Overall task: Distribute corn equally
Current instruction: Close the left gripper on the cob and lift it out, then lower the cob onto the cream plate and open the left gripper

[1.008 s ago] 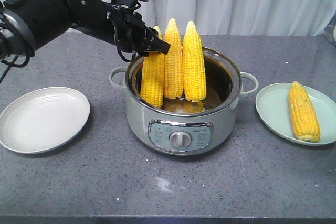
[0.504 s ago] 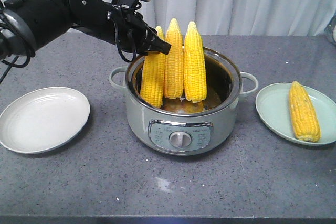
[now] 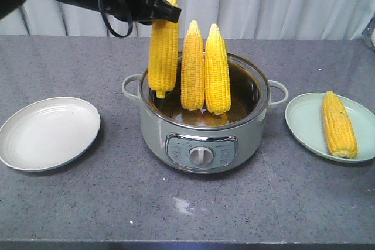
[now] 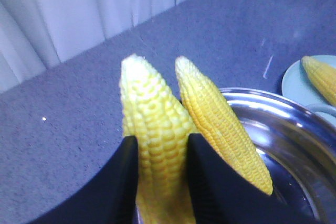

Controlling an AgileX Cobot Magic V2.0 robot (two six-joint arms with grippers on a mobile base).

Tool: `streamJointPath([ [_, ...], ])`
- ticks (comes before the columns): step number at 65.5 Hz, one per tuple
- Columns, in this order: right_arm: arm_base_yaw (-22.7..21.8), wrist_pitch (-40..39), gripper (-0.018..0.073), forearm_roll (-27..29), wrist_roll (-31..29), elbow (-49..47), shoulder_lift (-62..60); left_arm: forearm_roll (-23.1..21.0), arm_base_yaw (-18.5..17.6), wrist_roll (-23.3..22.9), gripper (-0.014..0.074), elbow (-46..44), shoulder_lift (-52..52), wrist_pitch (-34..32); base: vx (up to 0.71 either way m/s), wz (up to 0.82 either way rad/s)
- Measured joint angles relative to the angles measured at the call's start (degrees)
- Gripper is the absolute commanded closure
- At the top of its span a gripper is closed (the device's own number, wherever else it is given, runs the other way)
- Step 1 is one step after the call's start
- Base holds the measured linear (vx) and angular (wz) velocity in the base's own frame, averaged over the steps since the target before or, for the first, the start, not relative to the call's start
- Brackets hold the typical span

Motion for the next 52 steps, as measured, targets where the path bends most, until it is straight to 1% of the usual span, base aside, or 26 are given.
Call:
streamJointPath([
  [6, 0.0, 0.0, -0.0034, 0.0, 0.0, 0.0, 0.0, 3.2, 0.0, -0.6, 0.054, 0.0, -3.0, 0.0, 0.0, 0.0],
  [10, 0.0, 0.0, -0.0034, 0.0, 0.0, 0.0, 0.0, 6.4, 0.0, -2.6, 0.0539, -0.1, -4.6, 0.4, 0.0, 0.0],
  [16, 0.0, 0.0, -0.0034, 0.0, 0.0, 0.0, 0.0, 13.1, 0.0, -7.4, 0.0538, -0.1, -6.5, 2.1, 0.0, 0.0],
  [25, 0.0, 0.0, -0.0034, 0.0, 0.0, 0.0, 0.0, 25.8, 0.0, -16.0, 0.0538, -0.1, -7.4, 7.9, 0.0, 0.0],
  [28, 0.0, 0.0, -0.0034, 0.0, 0.0, 0.0, 0.0, 28.8, 0.0, -18.2, 0.0538, -0.1, -7.4, 10.4, 0.0, 0.0],
  [31, 0.0, 0.0, -0.0034, 0.0, 0.0, 0.0, 0.0, 31.0, 0.2, -19.8, 0.0538, -0.1, -7.3, 13.3, 0.0, 0.0],
  [35, 0.0, 0.0, -0.0034, 0.0, 0.0, 0.0, 0.0, 31.8, 1.0, -21.1, 0.0538, -0.1, -7.3, 16.2, 0.0, 0.0],
  [41, 0.0, 0.0, -0.0034, 0.0, 0.0, 0.0, 0.0, 32.0, 2.9, -21.6, 0.0538, -0.1, -6.7, 20.1, 0.0, 0.0],
  [52, 0.0, 0.0, -0.0034, 0.0, 0.1, 0.0, 0.0, 32.0, 8.4, -21.7, 0.0538, -0.1, -4.4, 26.5, 0.0, 0.0],
])
